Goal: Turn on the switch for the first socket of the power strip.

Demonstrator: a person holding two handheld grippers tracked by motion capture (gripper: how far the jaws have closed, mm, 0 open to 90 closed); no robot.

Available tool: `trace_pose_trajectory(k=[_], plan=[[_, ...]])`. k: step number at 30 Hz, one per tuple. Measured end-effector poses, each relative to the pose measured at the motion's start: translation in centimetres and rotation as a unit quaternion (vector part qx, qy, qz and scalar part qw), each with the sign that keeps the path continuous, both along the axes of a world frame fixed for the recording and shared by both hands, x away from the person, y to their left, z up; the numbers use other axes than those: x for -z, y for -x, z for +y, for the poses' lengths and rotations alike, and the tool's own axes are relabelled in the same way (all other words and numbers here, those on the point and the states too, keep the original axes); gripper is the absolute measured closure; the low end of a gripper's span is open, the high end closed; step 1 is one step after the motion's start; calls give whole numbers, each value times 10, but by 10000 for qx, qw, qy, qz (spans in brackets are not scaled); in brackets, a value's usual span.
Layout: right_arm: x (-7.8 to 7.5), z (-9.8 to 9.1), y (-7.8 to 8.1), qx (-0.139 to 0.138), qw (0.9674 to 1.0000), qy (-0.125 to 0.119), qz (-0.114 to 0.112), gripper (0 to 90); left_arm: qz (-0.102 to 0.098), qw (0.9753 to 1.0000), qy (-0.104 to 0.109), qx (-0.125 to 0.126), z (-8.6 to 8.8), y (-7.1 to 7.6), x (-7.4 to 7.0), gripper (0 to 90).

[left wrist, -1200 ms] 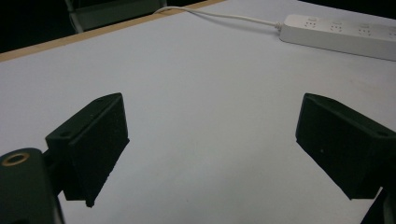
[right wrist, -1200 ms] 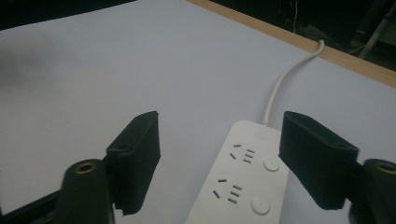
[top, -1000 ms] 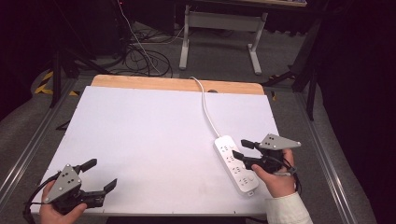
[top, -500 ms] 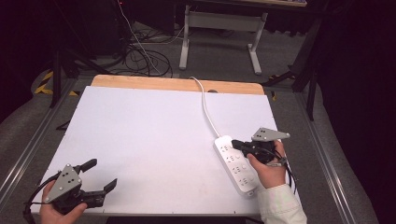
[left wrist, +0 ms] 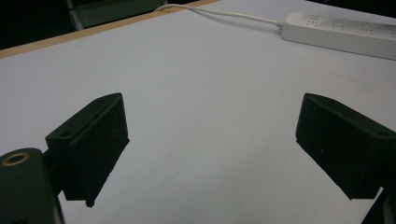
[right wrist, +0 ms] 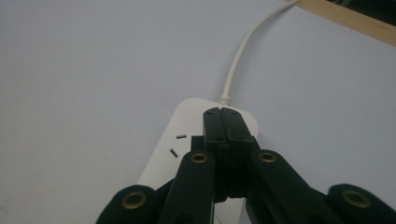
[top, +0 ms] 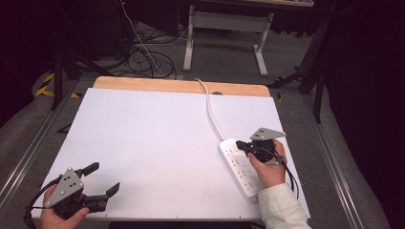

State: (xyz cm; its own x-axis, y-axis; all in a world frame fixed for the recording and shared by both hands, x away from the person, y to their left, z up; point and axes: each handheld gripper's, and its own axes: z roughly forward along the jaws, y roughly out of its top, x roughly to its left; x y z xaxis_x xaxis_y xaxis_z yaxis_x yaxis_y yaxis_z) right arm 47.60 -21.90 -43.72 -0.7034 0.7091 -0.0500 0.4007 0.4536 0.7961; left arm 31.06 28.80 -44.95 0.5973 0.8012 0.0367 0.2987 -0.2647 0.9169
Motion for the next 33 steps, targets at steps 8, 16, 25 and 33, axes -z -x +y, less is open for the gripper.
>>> trace_pose_trajectory(k=[8, 16, 25, 33], plan=[[8, 0, -7, 121, 9998, 90, 140, 900, 22, 10000, 26, -5, 0, 0, 0, 99], [13, 1, -10, 153, 9995, 192, 219, 900, 25, 10000, -5, -15, 0, 0, 1, 98], [18, 2, -12, 165, 9991, 278, 262, 900, 29, 10000, -11, -3, 0, 0, 1, 98], [20, 4, -12, 173, 9990, 324, 244, 900, 22, 10000, -11, -10, 0, 0, 0, 99]])
